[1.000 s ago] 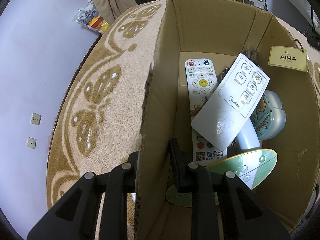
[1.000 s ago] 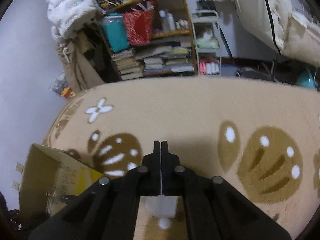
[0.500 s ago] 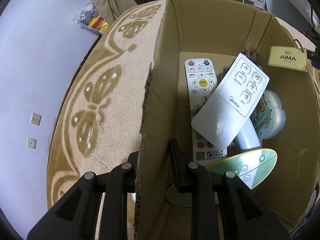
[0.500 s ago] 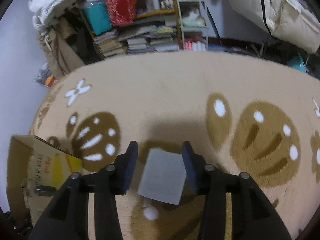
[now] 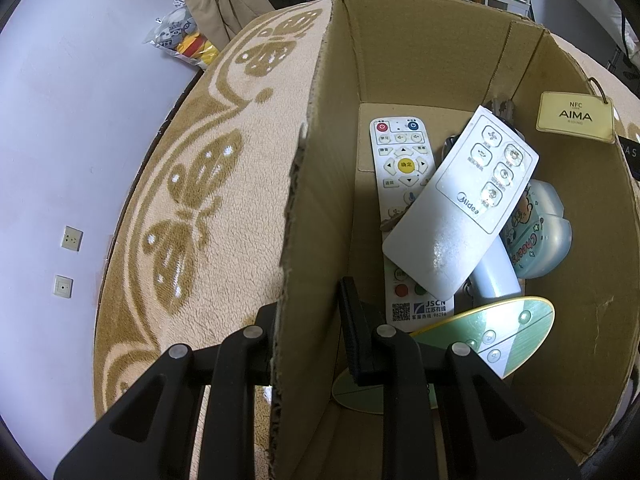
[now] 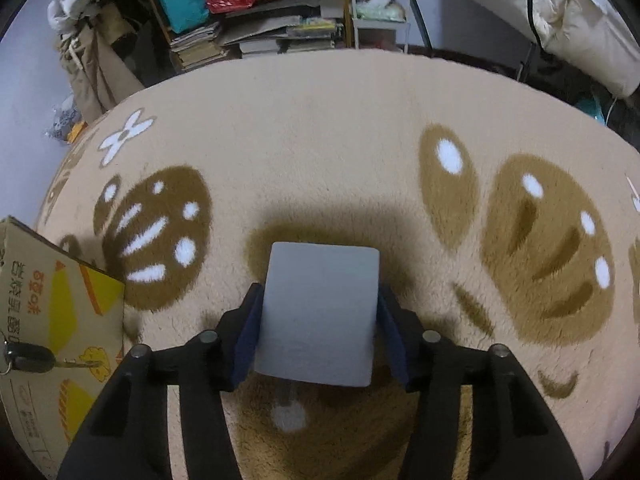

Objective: Organize rigid objects
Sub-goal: 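Carry the white charger into the box and open the right tool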

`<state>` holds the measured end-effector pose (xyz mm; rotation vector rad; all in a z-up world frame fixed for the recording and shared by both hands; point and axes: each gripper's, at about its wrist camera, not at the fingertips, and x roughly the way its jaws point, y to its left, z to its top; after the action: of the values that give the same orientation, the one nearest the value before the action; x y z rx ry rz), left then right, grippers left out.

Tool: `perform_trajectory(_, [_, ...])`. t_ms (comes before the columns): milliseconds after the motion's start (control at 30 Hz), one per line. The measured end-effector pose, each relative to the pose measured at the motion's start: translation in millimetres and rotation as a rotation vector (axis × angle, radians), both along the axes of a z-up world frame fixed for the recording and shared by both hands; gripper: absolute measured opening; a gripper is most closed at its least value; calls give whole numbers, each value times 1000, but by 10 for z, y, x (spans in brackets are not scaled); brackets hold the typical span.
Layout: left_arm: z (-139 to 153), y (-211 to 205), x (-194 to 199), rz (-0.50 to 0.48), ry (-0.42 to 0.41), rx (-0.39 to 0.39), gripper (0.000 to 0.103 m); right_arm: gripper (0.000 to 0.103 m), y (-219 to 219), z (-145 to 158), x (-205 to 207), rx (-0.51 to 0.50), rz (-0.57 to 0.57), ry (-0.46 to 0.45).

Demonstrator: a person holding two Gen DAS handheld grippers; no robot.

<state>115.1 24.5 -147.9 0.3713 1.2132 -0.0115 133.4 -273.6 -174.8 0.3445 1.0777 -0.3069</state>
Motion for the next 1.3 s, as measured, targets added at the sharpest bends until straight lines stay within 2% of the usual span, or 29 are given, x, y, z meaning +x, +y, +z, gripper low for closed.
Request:
perform_trajectory(200, [3, -3, 5, 1, 1, -3, 21, 56, 40, 166, -43, 26, 23, -56])
perform_trajectory(467, [1, -2, 7, 1, 1, -4, 21, 56, 345, 823, -87, 53, 112, -225])
perform_trajectory(700, [1, 0, 6, 2, 1, -4, 21, 56, 780, 1206, -128, 86, 240, -311])
perform_trajectory(833, [-2, 4, 12, 2, 2, -5, 21, 56, 1016, 1265, -153, 92, 303, -322])
perform_trajectory(1167, [-8, 5, 12, 2, 2, -8, 21, 58, 1442, 1013, -100, 89, 422, -265])
perform_trajectory(1300, [-10, 2, 13, 2, 3, -10, 21, 58, 1436, 1100, -158, 83, 436, -306])
